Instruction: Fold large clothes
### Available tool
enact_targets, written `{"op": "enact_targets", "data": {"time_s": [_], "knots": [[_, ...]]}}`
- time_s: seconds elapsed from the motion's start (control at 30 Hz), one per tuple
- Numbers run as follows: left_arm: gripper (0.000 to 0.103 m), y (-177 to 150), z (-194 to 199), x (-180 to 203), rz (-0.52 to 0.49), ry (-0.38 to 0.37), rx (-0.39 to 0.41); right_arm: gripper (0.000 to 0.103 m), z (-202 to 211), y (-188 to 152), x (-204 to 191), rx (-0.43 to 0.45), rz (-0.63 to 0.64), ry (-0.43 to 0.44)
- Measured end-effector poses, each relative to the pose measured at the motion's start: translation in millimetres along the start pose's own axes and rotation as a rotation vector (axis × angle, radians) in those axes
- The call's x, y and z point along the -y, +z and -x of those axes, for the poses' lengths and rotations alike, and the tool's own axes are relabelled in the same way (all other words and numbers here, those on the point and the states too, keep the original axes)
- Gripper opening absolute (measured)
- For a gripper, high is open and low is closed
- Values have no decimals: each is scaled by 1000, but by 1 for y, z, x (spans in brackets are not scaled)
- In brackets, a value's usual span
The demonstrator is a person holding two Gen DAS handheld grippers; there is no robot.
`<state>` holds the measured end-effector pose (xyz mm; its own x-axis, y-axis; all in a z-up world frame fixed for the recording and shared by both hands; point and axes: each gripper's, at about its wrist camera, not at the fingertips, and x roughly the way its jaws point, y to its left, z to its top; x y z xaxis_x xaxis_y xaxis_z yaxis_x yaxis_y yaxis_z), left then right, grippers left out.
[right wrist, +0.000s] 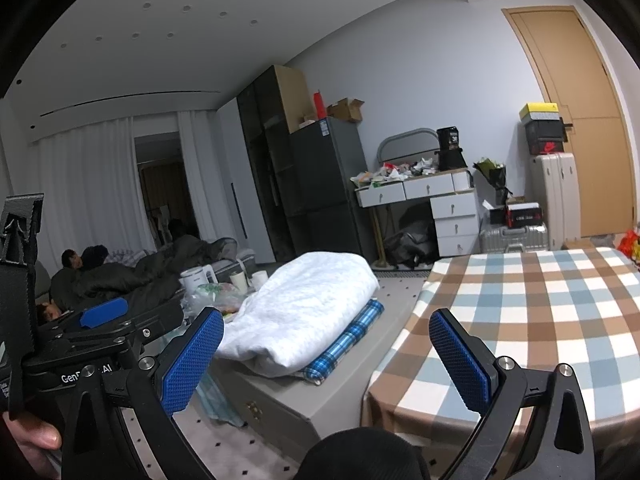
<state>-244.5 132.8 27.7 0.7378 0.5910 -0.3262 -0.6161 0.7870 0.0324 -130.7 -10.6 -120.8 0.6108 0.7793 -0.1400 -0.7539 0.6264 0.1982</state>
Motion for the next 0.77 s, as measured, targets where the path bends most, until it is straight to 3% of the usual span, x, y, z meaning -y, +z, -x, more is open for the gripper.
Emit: {"op": "enact_targets", "data": {"time_s": [0.77], "knots": [[101,-2,-5,4,-21,7,4,103,-8,-2,0,-10,-23,-19]]}}
